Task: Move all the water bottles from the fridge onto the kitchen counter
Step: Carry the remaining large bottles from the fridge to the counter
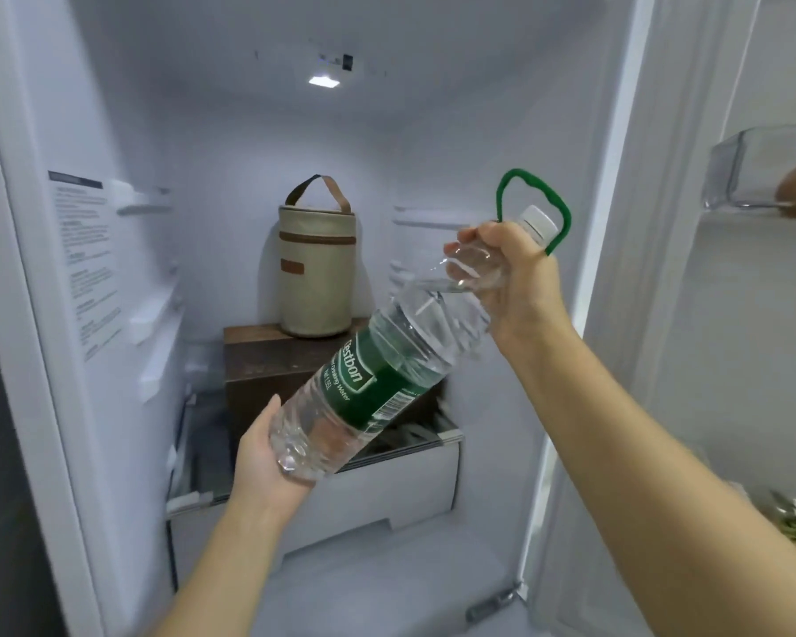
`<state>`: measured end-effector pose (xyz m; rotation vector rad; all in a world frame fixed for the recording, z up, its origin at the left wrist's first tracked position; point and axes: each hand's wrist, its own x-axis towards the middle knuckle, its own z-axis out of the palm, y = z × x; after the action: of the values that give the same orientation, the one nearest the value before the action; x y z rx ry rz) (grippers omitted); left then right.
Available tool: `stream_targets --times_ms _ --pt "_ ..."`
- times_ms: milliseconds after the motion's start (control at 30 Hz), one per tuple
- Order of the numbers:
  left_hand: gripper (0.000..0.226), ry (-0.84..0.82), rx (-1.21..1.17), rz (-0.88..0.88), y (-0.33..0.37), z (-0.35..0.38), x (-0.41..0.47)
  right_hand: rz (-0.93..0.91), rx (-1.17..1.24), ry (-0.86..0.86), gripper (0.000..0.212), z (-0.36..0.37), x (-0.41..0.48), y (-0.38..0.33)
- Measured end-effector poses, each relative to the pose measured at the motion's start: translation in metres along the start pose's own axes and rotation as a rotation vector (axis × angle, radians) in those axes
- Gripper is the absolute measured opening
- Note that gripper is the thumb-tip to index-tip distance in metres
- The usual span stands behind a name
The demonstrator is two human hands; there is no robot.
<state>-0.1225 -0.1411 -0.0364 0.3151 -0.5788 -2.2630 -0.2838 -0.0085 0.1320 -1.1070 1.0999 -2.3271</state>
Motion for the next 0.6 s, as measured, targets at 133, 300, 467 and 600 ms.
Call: stream_targets --times_ms 133,300,467,600 --pt "0.022 0.274 0.328 0.219 -0.028 -0.035 -0.002 0.014 -0.201 -0.002 0.009 -0.003 -0.030 -0.001" --pt "0.027 0.304 0.358 0.022 -0.057 -0.050 -0.025 0.019 -0.318 -0.024 0.011 -0.022 -0.065 -0.006" --pt "0.040 0.130 0.176 -0.250 -0.104 -0.026 -0.083 0.015 -0.308 -0.018 0.006 -0.051 -0.100 -0.034" --pt "0.022 0.078 0.149 -0.295 -0.147 -0.012 -0.121 0.023 -0.311 -0.034 0.009 -0.075 -0.128 -0.058"
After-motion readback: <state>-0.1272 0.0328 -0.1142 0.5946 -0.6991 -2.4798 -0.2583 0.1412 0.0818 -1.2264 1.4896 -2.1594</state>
